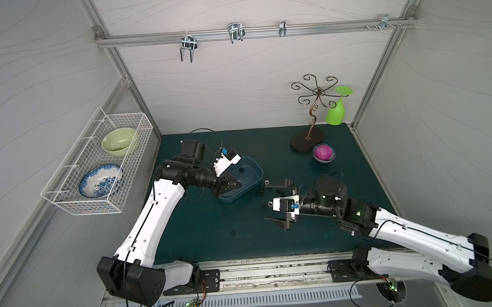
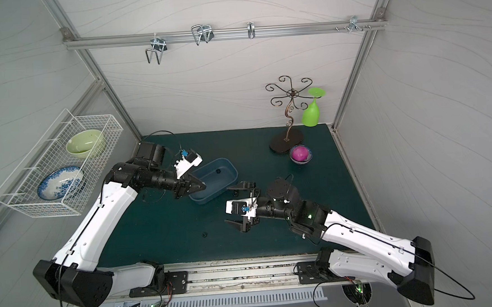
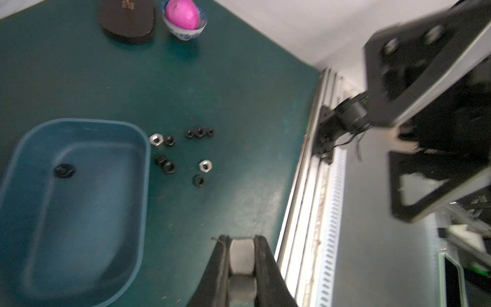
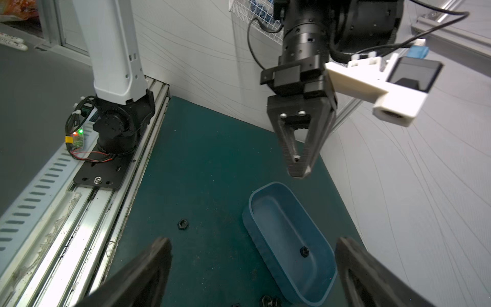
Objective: Put the nuts on the desktop into the storage box
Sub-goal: Pick up the nut from the center of the board.
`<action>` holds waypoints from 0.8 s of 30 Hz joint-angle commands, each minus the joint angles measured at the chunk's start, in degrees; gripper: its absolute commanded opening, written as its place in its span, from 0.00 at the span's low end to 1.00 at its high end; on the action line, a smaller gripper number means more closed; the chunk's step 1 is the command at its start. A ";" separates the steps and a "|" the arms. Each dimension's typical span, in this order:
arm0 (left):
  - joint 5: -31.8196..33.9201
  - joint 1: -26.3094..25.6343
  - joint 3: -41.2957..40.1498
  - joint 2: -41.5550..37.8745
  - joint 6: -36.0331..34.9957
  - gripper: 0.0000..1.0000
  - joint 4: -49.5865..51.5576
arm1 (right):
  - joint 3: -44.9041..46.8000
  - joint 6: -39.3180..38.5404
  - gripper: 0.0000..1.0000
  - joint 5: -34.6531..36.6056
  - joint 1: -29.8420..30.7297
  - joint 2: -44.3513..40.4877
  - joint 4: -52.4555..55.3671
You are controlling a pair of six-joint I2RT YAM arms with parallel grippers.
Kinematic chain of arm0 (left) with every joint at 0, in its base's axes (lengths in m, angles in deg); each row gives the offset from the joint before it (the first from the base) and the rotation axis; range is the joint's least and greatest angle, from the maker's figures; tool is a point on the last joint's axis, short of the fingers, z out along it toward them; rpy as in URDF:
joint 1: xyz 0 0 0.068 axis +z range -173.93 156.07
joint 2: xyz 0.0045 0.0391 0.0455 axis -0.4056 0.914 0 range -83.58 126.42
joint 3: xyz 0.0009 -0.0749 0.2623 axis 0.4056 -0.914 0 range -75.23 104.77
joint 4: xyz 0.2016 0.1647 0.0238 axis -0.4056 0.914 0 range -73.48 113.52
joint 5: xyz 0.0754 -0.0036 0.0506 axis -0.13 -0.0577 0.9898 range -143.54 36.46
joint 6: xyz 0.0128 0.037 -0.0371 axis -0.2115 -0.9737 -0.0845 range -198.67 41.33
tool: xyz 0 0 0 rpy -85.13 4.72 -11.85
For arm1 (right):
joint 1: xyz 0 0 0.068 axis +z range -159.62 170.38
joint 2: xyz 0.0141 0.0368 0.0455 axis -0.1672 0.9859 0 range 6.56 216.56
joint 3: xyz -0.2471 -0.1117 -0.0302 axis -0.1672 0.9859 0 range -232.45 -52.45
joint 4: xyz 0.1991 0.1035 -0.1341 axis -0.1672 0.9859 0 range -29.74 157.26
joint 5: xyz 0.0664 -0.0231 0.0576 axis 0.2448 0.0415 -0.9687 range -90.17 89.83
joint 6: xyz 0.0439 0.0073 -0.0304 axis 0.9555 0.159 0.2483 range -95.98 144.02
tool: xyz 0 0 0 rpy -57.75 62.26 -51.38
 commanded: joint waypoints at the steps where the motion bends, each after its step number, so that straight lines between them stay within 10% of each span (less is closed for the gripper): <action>1: -14.83 -0.20 0.92 0.36 12.18 0.08 -3.70 | -1.25 -2.65 0.99 -1.14 0.78 -0.16 -8.38; 9: -23.18 -0.50 -5.83 0.08 37.64 0.09 -23.25 | -2.85 -3.99 0.99 1.64 2.20 3.02 -11.30; 24: -21.83 -0.81 -5.66 -0.19 33.33 0.08 -19.24 | -14.29 1.31 0.74 15.12 2.07 13.82 -0.13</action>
